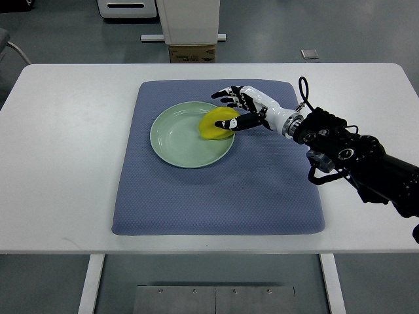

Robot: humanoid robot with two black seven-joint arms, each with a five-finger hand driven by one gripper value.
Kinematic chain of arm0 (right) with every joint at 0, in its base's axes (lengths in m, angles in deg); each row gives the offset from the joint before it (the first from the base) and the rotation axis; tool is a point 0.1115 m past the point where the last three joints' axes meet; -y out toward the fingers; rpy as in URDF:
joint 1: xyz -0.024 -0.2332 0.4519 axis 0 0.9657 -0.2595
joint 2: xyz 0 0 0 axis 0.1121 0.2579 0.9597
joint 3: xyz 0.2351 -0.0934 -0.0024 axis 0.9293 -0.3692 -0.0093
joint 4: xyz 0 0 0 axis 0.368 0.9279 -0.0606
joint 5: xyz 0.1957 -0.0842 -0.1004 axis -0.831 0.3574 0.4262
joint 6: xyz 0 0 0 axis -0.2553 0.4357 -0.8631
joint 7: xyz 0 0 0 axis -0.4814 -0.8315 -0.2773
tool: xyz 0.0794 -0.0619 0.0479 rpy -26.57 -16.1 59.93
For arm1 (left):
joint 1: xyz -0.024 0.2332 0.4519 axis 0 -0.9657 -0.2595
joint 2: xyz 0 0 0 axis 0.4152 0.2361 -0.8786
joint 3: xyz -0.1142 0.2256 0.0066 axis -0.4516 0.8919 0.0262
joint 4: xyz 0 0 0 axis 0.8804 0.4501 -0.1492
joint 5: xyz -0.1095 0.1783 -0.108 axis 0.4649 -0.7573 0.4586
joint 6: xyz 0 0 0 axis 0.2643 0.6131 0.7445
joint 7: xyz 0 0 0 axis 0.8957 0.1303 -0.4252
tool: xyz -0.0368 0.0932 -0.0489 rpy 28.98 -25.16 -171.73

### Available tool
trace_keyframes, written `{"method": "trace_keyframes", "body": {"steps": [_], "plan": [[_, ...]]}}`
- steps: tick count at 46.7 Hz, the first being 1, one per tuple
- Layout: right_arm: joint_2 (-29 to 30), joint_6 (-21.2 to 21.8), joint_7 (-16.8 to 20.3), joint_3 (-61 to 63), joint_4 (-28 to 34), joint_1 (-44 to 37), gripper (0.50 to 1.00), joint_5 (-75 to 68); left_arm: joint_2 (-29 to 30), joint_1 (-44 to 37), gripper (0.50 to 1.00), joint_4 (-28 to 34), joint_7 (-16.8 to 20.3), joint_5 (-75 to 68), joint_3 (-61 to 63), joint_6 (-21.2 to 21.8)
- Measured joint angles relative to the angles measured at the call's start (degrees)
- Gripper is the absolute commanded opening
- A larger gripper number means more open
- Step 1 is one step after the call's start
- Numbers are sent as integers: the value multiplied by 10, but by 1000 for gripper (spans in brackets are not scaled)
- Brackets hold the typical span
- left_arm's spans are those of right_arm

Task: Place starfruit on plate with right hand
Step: 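Open the right hand and withdraw it from the plate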

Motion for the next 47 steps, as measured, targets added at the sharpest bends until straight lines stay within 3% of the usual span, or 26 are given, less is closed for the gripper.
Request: {"method": "trace_keyframes", "body": {"steps": [10, 27, 39, 47], "plan": [[0, -1, 0, 14, -4, -1, 995, 0, 0, 0, 1000, 0, 0, 0, 0, 0], [0, -3, 1, 88, -7, 24, 1000, 0, 0, 0, 1000, 0, 0, 0, 0, 0], [0, -83, -1, 120, -21, 44, 1000, 0, 0, 0, 1000, 0, 0, 0, 0, 0], [-1, -95, -10, 139, -23, 53, 1000, -3, 0, 0, 1000, 0, 0, 0, 0, 0]]}}
